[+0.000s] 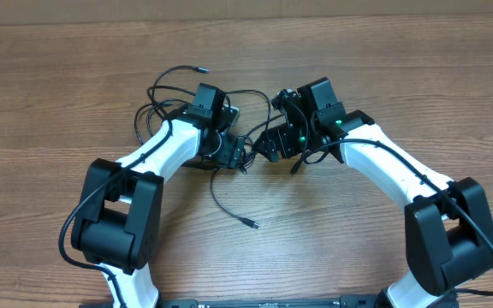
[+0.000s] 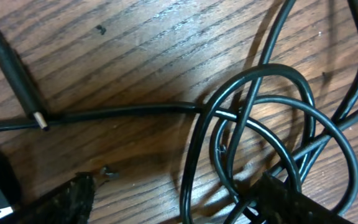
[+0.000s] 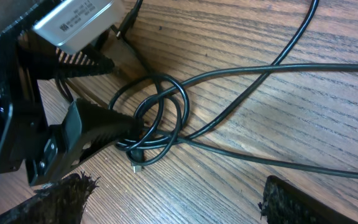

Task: Untangle cables

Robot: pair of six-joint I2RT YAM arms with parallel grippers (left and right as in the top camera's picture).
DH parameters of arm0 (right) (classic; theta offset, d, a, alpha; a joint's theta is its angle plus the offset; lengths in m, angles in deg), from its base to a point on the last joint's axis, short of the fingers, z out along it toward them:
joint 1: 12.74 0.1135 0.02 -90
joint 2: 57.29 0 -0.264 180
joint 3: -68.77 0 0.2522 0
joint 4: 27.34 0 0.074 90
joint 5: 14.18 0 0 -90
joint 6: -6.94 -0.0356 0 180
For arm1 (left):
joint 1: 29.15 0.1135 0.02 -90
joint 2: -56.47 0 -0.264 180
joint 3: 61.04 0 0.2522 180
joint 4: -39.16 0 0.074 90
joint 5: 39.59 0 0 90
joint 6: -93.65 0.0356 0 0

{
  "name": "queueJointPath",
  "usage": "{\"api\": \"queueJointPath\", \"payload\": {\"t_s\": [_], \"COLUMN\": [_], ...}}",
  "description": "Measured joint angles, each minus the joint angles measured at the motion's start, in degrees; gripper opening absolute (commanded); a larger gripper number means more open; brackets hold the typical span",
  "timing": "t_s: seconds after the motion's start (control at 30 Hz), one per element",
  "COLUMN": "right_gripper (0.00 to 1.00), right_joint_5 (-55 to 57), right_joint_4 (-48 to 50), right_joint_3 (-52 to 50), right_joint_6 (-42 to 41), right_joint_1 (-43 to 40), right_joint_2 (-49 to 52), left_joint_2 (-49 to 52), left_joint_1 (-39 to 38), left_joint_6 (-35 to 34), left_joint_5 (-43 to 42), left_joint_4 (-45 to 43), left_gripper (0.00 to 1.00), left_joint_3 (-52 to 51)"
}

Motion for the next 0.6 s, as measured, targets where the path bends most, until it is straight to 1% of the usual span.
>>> {"api": "queueJointPath", "payload": {"t_s": [0.07, 0.1, 0.13, 0.17, 0.2, 0.23, 0.47, 0.6], "right_gripper": [0.89, 0.89, 0.89, 0.89, 0.89, 0.89, 0.88, 0.86], "right_joint_5": [0.00, 0.00, -0.02, -0.02, -0.02, -0.02, 0.00, -0.02], "right_joint_4": [0.00, -0.02, -0.02, 0.00, 0.02, -0.04, 0.00, -0.07], "right_joint_3": [0.00, 0.00, 0.00, 0.00, 0.00, 0.00, 0.00, 0.00], "right_joint_6": [-0.04, 0.00, 0.02, -0.02, -0.02, 0.00, 0.00, -0.02], "right_joint_1": [0.00, 0.00, 0.02, 0.02, 0.02, 0.00, 0.02, 0.02], "right_joint_2": [0.00, 0.02, 0.00, 0.00, 0.02, 0.00, 0.00, 0.00], "left_joint_2": [0.07, 0.11, 0.11, 0.11, 0.11, 0.11, 0.11, 0.24], "left_joint_1": [0.00, 0.00, -0.02, -0.11, -0.20, -0.28, -0.35, -0.31], "left_joint_6": [0.17, 0.20, 0.13, 0.39, 0.02, 0.42, -0.04, -0.24], "left_joint_5": [0.13, -0.09, -0.26, -0.44, -0.52, -0.70, -0.63, 0.24], "left_joint_4": [-0.04, -0.02, -0.04, -0.07, -0.09, -0.13, 0.59, 6.14], "left_gripper": [0.55, 0.43, 0.36, 0.23, 0.07, 0.04, 0.04, 0.04], "left_joint_3": [0.02, 0.00, 0.00, 0.00, 0.02, 0.00, 0.02, 1.64]}}
